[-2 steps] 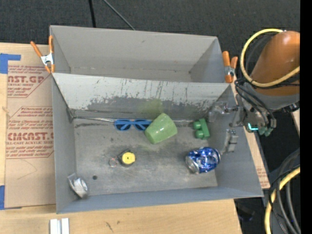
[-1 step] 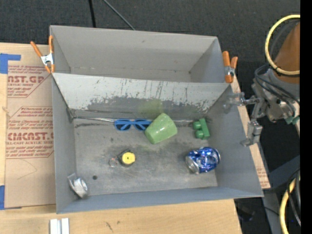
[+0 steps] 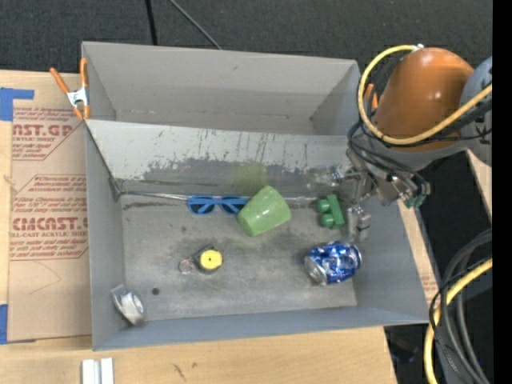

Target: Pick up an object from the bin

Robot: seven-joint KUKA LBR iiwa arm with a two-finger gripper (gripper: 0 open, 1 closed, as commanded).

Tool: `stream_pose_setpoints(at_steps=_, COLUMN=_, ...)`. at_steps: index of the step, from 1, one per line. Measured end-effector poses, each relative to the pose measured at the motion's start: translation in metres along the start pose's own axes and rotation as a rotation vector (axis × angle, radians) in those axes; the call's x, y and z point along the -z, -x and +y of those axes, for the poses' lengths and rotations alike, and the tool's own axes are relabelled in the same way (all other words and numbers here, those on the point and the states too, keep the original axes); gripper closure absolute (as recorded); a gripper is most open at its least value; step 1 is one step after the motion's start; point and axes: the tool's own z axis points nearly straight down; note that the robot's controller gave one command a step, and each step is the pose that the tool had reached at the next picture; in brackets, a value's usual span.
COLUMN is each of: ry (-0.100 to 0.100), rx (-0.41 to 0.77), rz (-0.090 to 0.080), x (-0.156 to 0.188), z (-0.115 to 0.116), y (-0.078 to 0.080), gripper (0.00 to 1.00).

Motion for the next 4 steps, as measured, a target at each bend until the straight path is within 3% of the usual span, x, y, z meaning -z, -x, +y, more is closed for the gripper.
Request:
stream_pose_setpoints(at_steps=1, ry=0.002, rx=0.084, rz=0.008, x=-0.078, z=0.001, y=-0.046, gripper=0.00)
stream_pose_setpoints(at_steps=2, ry=-0.001, rx=-0.058, rz=0.003, x=-0.135, z=-0.024, y=-0.070, gripper=0.00)
stream_pose_setpoints(at_steps=3, ry=-0.003, rx=-0.055, rz=0.000, x=-0.133, z=-0.024, y=-0.068, gripper=1.00)
stream_pose_setpoints(at_steps=4, ry=-0.010, rx=-0.045, rz=-0.009, x=0.025, z=-0.046, y=-0.063, gripper=1.00)
